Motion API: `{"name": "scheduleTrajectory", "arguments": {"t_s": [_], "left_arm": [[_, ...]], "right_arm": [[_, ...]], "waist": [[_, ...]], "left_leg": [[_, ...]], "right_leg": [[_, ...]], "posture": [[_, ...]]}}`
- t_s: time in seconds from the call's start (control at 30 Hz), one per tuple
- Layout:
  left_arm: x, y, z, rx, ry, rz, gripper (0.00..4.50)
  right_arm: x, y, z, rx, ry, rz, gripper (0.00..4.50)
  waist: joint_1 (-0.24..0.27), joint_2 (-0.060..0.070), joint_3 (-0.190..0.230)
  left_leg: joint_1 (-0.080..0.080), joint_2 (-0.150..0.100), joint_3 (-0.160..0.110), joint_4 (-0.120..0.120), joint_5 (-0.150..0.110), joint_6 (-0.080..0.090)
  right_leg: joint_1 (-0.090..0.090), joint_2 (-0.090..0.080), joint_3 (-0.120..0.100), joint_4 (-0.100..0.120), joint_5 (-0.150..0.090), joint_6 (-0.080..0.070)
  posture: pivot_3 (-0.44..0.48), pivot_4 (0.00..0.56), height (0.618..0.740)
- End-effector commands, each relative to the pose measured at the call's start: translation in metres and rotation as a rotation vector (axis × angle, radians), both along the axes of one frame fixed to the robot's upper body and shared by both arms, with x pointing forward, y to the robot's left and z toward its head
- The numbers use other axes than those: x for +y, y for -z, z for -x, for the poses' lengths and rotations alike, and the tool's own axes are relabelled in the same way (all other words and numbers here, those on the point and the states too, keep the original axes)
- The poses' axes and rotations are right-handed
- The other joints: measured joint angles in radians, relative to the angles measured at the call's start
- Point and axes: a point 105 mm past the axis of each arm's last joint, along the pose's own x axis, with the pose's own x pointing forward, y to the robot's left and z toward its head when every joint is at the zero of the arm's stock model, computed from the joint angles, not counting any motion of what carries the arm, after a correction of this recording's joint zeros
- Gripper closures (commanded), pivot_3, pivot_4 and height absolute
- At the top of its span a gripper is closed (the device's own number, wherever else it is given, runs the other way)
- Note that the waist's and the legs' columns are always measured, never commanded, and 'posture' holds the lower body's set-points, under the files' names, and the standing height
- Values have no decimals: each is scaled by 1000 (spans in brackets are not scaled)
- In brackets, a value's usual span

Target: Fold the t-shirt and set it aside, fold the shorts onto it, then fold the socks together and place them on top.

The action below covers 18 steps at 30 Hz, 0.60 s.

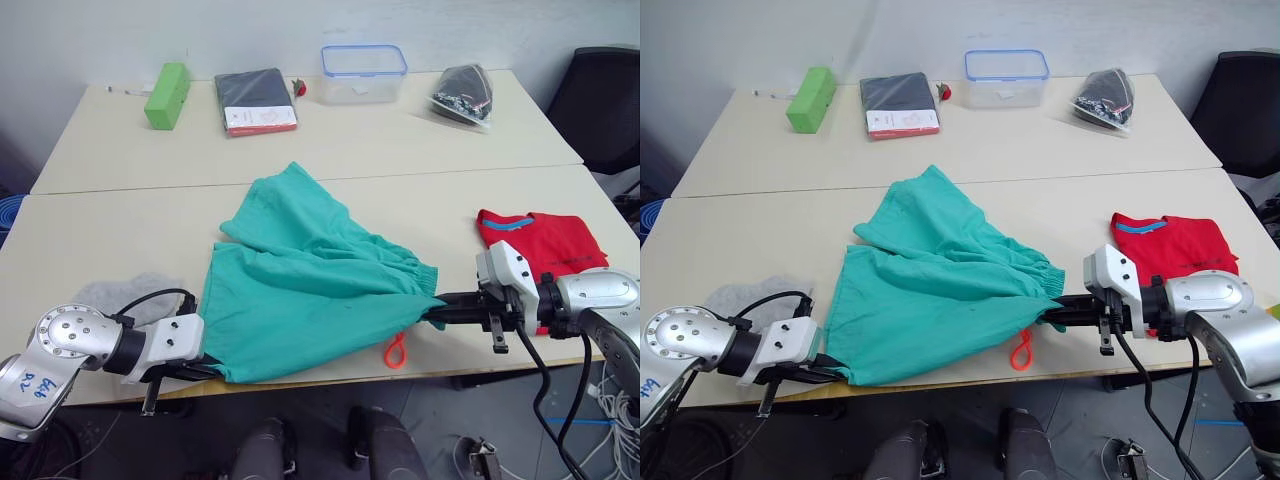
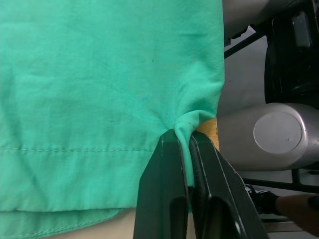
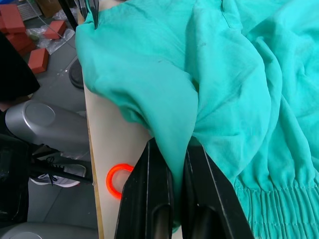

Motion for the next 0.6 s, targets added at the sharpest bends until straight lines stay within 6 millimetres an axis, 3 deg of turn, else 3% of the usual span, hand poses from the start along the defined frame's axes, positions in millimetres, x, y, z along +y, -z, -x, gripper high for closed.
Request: {"name": "scheduleTrajectory", "arguments": {"t_s": [0.03, 0.33, 0.6], "left_arm": [[-2, 2, 7, 48, 28, 24, 4482], [-5, 2, 7, 35, 33, 60, 1866], [-5, 4, 7, 27, 54, 28, 1866]], "right_arm": [[3, -9, 1, -51, -19, -11, 4500], [3, -9, 0, -53, -12, -10, 4500], [2, -10, 0, -54, -7, -11, 4500]], "waist": [[1, 0, 0], [3, 0, 0], [3, 0, 0]], "left_leg": [[0, 0, 0, 0, 0, 0], [1, 1, 1, 0, 1, -1], [1, 1, 1, 0, 1, -1]], "right_leg": [[0, 0, 0, 0, 0, 0], [-1, -2, 3, 1, 0, 0], [-1, -2, 7, 2, 0, 0]], "posture": [[0, 150, 740], [0, 150, 740], [0, 150, 740]]}}
